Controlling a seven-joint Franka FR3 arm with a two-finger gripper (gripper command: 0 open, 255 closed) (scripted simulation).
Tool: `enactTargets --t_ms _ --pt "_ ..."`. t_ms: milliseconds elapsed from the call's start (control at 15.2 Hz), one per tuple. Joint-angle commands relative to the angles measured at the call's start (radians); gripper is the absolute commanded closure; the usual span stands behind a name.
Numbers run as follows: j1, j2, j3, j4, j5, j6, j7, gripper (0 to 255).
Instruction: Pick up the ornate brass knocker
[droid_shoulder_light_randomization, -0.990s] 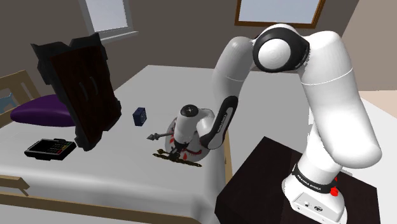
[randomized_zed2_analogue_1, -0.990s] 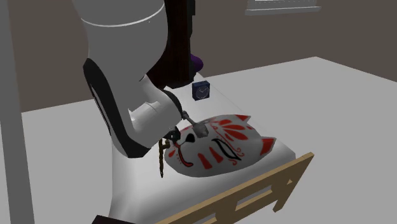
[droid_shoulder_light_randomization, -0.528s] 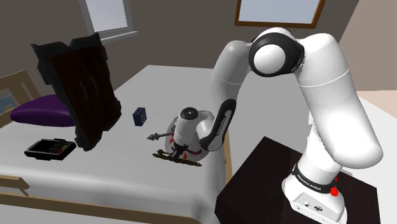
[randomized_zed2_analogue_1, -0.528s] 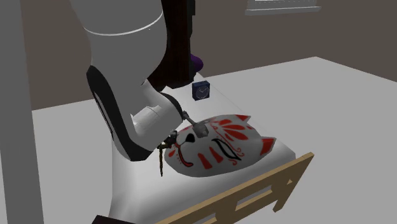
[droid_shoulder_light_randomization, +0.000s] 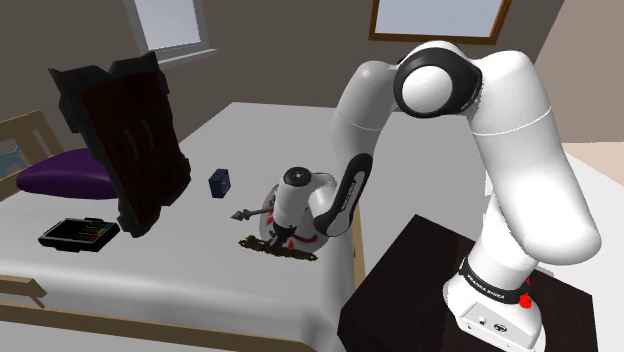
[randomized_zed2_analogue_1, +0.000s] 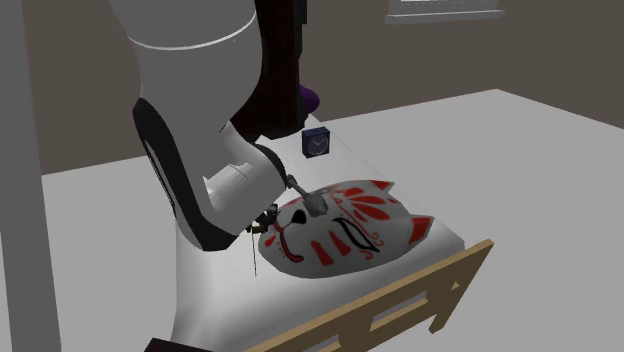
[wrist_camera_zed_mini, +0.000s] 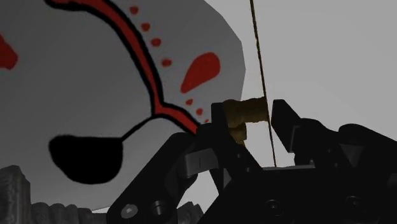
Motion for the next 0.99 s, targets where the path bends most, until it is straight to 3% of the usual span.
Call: enactTargets --t_ms 0,792,924 --pt "-0.019 -0.026 0.020 -0.013 0.009 -0.019 -0.016 255" --pt "-0.135 -0.196 0.158 -0.078 0.110 -0.140 -0.138 255" --pt "-0.136 -0.198 0.160 -0.079 0.111 -0.142 -0.140 255"
